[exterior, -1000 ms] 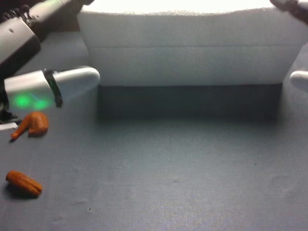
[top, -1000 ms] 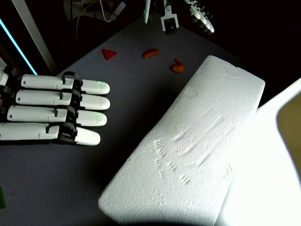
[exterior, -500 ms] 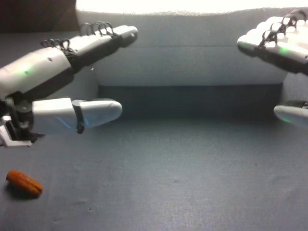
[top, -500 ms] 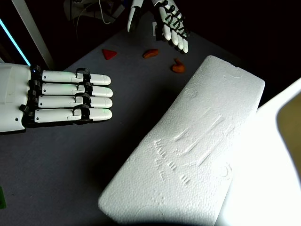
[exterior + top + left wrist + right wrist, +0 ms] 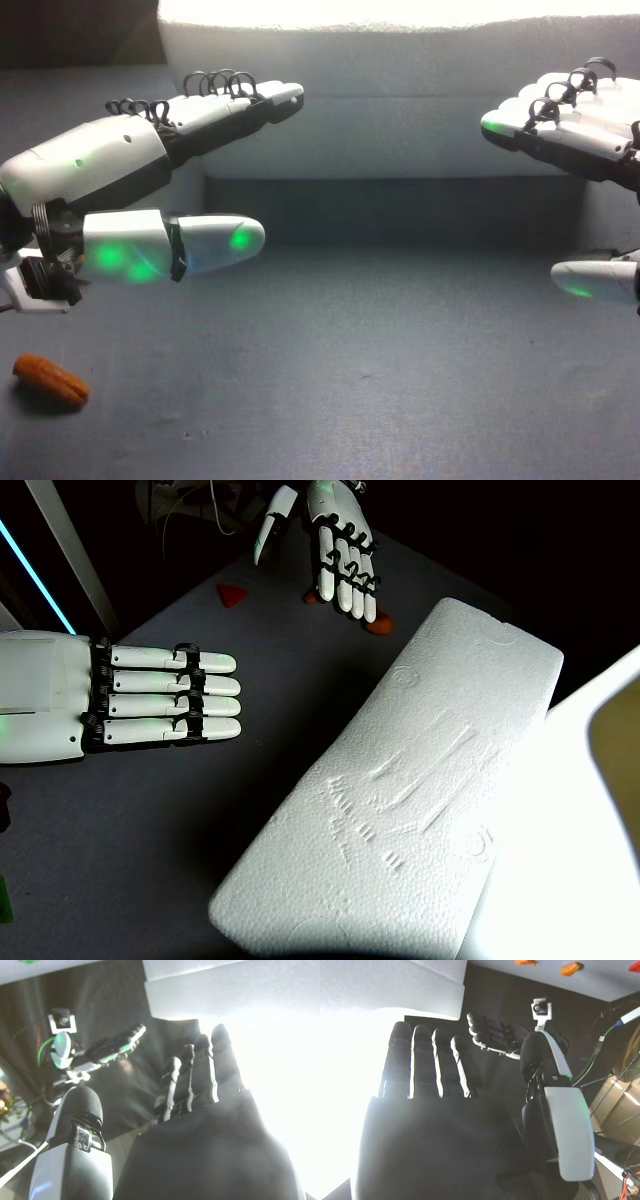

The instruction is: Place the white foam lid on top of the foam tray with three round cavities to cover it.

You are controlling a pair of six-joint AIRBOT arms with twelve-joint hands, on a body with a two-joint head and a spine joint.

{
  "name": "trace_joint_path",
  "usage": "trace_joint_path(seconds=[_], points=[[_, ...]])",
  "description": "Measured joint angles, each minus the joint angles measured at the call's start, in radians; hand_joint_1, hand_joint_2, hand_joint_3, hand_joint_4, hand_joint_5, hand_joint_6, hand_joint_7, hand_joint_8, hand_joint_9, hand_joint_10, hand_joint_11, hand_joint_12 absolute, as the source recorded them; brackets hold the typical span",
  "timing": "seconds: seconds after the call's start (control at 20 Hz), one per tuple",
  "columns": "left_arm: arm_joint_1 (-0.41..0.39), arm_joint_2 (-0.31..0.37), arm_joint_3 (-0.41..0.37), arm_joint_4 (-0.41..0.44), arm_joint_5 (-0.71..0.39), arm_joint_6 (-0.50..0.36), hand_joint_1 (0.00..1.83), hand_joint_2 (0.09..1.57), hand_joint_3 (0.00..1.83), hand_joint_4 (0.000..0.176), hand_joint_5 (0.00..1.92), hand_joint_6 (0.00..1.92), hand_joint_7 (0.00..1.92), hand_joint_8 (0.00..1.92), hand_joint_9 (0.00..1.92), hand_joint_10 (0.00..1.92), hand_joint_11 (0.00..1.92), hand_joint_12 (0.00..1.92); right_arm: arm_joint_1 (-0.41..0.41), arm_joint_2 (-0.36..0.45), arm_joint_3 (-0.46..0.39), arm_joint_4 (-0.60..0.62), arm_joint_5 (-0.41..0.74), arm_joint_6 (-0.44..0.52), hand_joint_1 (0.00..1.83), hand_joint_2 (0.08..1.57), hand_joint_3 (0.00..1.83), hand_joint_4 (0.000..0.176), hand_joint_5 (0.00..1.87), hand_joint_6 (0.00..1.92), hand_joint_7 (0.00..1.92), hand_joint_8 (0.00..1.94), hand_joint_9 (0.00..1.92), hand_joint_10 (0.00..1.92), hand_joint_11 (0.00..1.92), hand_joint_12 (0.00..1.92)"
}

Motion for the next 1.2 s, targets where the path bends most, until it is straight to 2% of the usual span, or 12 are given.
trace_joint_path(seconds=[0.05, 0.1, 0.15, 0.2, 0.4, 0.5, 0.6, 0.7, 0.9, 1.0, 1.1, 1.2], points=[[-0.002, -0.006, 0.002, 0.006, 0.003, -0.002, 0.24, 1.22, 0.00, 0.057, 0.00, 0.00, 0.00, 0.00, 0.00, 0.00, 0.00, 0.00, -0.006, -0.002, 0.000, -0.003, -0.002, 0.000, 0.46, 1.09, 0.07, 0.000, 0.00, 0.00, 0.00, 0.00, 0.00, 0.00, 0.00, 0.89], [-0.009, -0.017, 0.007, 0.017, 0.016, -0.007, 0.23, 1.21, 0.00, 0.063, 0.00, 0.00, 0.00, 0.00, 0.00, 0.00, 0.00, 0.00, -0.015, -0.003, 0.000, -0.002, -0.002, 0.000, 0.46, 1.10, 0.04, 0.000, 0.00, 0.00, 0.00, 0.00, 0.00, 0.00, 0.00, 1.14], [-0.014, -0.028, 0.014, 0.031, 0.020, -0.013, 0.23, 1.21, 0.00, 0.063, 0.00, 0.00, 0.00, 0.00, 0.00, 0.00, 0.00, 0.00, -0.016, -0.004, 0.000, -0.002, -0.005, 0.000, 0.46, 1.10, 0.04, 0.000, 0.00, 0.00, 0.00, 0.00, 0.00, 0.00, 0.00, 1.14], [-0.023, -0.031, 0.015, 0.049, 0.036, -0.018, 0.18, 1.21, 0.00, 0.050, 0.00, 0.00, 0.00, 0.00, 0.00, 0.00, 0.00, 0.00, -0.021, -0.003, 0.000, 0.002, 0.002, 0.000, 0.47, 1.10, 0.02, 0.000, 0.00, 0.00, 0.00, 0.00, 0.00, 0.00, 0.00, 1.51], [-0.026, -0.031, 0.017, 0.033, 0.032, -0.019, 0.20, 1.20, 0.00, 0.053, 0.00, 0.00, 0.00, 0.00, 0.00, 0.00, 0.00, 0.00, -0.027, -0.002, 0.000, 0.010, 0.004, 0.000, 0.55, 1.08, 0.00, 0.000, 0.00, 0.00, 0.00, 0.00, 0.00, 0.00, 0.00, 1.53], [-0.026, -0.031, 0.017, 0.029, 0.032, -0.019, 0.18, 1.21, 0.00, 0.060, 0.00, 0.00, 0.00, 0.00, 0.00, 0.00, 0.00, 0.00, -0.027, -0.010, 0.001, 0.011, 0.008, 0.000, 0.55, 1.09, 0.00, 0.000, 0.00, 0.00, 0.00, 0.00, 0.00, 0.00, 0.00, 1.10], [-0.026, -0.031, 0.017, 0.033, 0.032, -0.021, 0.19, 1.21, 0.00, 0.056, 0.00, 0.00, 0.00, 0.00, 0.00, 0.00, 0.00, 0.00, -0.027, -0.019, 0.006, 0.011, 0.008, -0.001, 0.51, 1.09, 0.00, 0.000, 0.00, 0.00, 0.00, 0.00, 0.00, 0.00, 0.00, 0.13], [-0.026, -0.031, 0.017, 0.032, 0.027, -0.022, 0.25, 1.21, 0.00, 0.059, 0.00, 0.00, 0.00, 0.00, 0.00, 0.00, 0.00, 0.00, -0.027, -0.021, 0.009, 0.014, 0.010, -0.001, 0.52, 1.10, 0.01, 0.000, 0.00, 0.00, 0.00, 0.00, 0.00, 0.00, 0.00, 0.00], [-0.014, -0.031, 0.017, 0.018, 0.009, -0.023, 0.25, 1.23, 0.00, 0.050, 0.00, 0.00, 0.00, 0.00, 0.00, 0.00, 0.00, 0.00, -0.027, -0.021, 0.013, 0.029, 0.023, -0.001, 0.59, 1.12, 0.01, 0.000, 0.00, 0.00, 0.00, 0.00, 0.00, 0.00, 0.00, 0.00], [-0.002, -0.027, 0.011, 0.003, 0.003, -0.021, 0.27, 1.26, 0.00, 0.044, 0.00, 0.00, 0.00, 0.00, 0.04, 0.01, 0.00, 0.63, -0.034, -0.021, 0.012, 0.041, 0.048, -0.004, 0.59, 1.13, 0.02, 0.000, 0.00, 0.00, 0.00, 0.00, 0.00, 0.00, 0.06, 0.03], [0.006, -0.018, 0.005, -0.002, -0.008, -0.018, 0.31, 1.26, 0.00, 0.046, 0.00, 0.00, 0.01, 0.00, 0.05, 0.01, 0.00, 0.68, -0.044, -0.021, 0.012, 0.045, 0.070, -0.005, 0.58, 1.14, 0.00, 0.000, 0.00, 0.00, 0.05, 0.01, 0.04, 0.12, 0.00, 1.05], [0.011, -0.016, 0.004, -0.013, -0.023, -0.017, 0.32, 1.27, 0.00, 0.049, 0.00, 0.00, 0.01, 0.00, 0.04, 0.01, 0.00, 0.64, -0.053, -0.021, 0.010, 0.057, 0.077, -0.008, 0.60, 1.14, 0.00, 0.000, 0.01, 0.01, 0.04, 0.01, 0.03, 0.17, 0.00, 1.24]])
